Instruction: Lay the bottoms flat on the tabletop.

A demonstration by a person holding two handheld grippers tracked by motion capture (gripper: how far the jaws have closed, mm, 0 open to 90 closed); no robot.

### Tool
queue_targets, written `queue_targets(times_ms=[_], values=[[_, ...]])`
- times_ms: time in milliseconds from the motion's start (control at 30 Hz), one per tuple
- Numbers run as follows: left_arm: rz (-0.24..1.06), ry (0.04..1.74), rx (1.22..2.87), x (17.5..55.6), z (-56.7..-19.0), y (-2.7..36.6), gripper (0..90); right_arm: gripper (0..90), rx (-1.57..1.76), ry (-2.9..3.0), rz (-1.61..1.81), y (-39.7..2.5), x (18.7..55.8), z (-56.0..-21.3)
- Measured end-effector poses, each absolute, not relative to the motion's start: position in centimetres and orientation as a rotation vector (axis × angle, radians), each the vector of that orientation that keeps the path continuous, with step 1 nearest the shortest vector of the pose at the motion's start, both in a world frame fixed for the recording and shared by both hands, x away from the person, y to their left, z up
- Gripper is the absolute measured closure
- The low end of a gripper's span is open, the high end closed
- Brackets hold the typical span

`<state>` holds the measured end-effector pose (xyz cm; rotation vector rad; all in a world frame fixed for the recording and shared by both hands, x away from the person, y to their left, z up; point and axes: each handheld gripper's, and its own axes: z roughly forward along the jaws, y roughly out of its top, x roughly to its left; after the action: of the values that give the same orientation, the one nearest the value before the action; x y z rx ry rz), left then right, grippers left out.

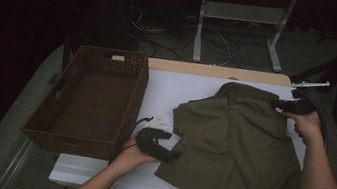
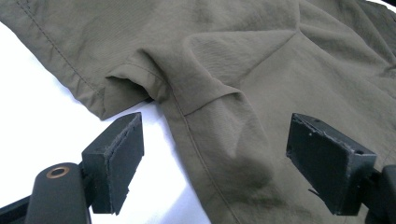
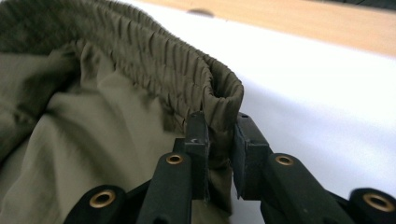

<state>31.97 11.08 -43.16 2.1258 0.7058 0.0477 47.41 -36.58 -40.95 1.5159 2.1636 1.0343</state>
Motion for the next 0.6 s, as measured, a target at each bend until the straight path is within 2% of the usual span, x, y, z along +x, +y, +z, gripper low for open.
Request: queue_targets(times_ms=[600], values=[[0.044,0.722,2.112,32.6,-43.2,11.3,18.8,79.9,1.575,1.989,0.987,-36.9,53.4,-39.3]])
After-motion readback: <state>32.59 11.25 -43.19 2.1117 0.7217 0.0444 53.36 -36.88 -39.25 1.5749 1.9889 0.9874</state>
